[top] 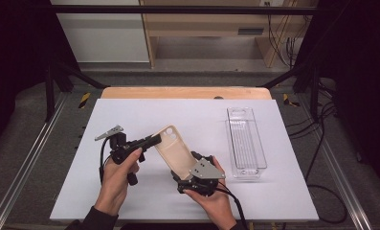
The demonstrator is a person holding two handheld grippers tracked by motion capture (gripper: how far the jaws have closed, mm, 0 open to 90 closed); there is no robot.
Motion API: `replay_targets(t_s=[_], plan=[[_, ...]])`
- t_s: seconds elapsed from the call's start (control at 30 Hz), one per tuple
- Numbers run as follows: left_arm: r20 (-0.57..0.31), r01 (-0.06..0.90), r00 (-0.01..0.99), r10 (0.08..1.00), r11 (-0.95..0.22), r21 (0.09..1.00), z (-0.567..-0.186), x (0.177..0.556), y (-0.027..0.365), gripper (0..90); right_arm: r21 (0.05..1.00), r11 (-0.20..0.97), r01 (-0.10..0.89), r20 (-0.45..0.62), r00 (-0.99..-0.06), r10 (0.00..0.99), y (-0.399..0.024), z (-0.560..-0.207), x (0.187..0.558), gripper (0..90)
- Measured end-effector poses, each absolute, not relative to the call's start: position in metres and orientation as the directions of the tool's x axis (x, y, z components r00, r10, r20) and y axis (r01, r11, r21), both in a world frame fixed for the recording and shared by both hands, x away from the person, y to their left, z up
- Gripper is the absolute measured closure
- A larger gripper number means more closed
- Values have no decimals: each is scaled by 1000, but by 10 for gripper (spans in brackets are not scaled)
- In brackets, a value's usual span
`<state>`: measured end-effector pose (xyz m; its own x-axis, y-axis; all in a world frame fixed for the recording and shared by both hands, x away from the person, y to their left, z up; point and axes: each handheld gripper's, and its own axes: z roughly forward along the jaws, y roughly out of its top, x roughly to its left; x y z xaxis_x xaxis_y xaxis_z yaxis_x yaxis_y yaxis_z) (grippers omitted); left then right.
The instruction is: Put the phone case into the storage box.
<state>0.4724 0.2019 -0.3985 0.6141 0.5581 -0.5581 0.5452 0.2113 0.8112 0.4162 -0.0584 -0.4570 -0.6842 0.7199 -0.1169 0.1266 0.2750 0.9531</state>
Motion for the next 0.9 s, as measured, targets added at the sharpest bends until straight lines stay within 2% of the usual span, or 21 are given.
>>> replay_targets(t_s=[0.3,0.43,0.57,0.67,0.9], plan=[[-516,507,638,572,192,840,-392,462,193,792,945,272,182,-73,-692,718,-56,-460,421,107],[-458,465,655,601,158,871,-391,457,188,793,938,273,211,-52,-694,718,-54,-457,422,45],[-400,412,668,628,136,901,-390,451,186,793,931,287,225,-51,-698,714,-52,-450,421,21],[-332,360,680,654,97,928,-389,445,186,793,922,299,247,-50,-690,722,-51,-446,421,29],[-267,312,669,693,64,948,-384,441,195,793,914,312,259,-55,-683,728,-49,-437,419,29]])
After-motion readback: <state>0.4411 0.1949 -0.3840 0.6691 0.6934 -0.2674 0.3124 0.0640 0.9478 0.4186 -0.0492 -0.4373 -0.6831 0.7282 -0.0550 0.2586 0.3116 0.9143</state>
